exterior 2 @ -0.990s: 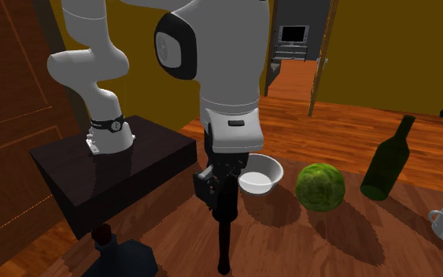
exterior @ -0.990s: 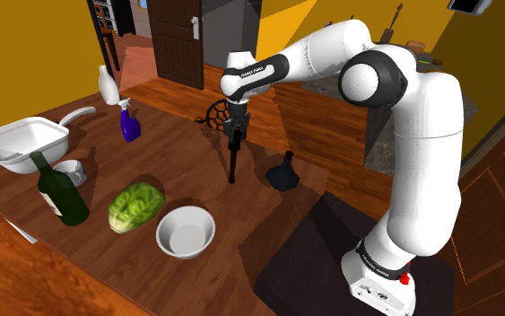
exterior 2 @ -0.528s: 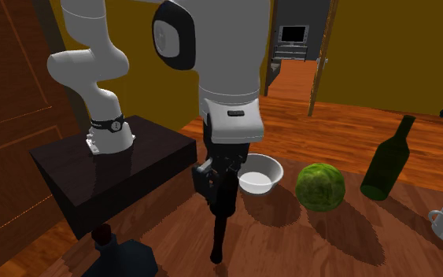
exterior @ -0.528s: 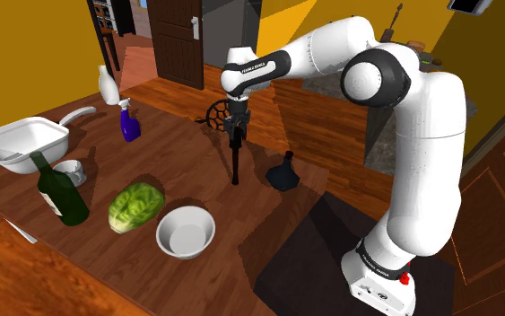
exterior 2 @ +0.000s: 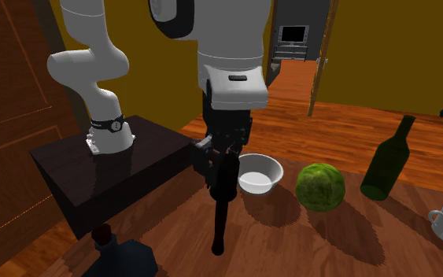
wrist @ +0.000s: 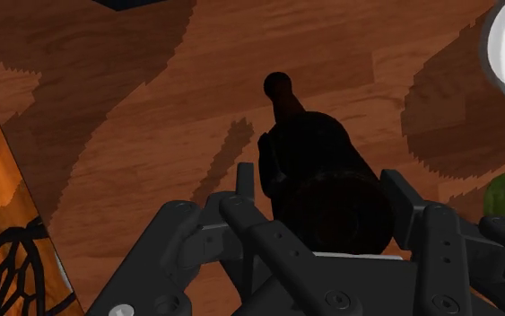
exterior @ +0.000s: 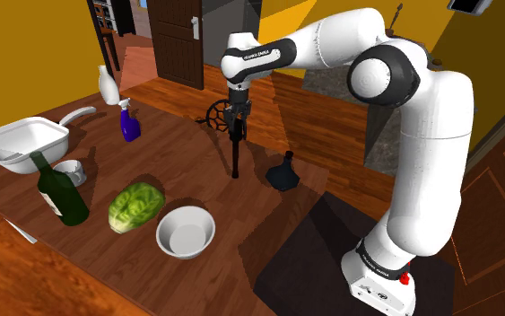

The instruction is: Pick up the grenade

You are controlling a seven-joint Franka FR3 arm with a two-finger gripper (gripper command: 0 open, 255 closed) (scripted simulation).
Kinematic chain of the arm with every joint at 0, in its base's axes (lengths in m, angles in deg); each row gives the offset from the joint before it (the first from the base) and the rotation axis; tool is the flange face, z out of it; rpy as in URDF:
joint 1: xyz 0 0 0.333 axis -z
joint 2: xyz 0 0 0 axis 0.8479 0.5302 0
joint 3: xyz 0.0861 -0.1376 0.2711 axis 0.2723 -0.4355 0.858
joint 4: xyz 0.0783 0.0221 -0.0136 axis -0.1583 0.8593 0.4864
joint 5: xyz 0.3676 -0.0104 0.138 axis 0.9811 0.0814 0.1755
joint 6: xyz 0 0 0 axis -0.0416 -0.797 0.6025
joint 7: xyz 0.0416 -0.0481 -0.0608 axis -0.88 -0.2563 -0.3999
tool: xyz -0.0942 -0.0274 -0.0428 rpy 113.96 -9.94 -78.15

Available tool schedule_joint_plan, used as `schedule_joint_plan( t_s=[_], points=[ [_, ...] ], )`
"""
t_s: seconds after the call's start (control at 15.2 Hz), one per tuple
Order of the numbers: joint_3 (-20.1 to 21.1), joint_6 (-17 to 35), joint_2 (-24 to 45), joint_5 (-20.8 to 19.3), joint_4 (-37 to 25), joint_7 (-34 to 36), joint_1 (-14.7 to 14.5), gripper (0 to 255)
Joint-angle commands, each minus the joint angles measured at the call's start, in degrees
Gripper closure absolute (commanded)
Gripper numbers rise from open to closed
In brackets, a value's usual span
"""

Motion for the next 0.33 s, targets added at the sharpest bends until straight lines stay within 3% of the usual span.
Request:
schedule_joint_plan(
  t_s=[0.0,0.26],
  points=[
    [0.0,-1.3,-0.4,0.0,-0.9,-0.1,0.1,255],
    [0.0,-2.7,-0.9,0.0,-1.8,0.0,0.1,255]
  ],
)
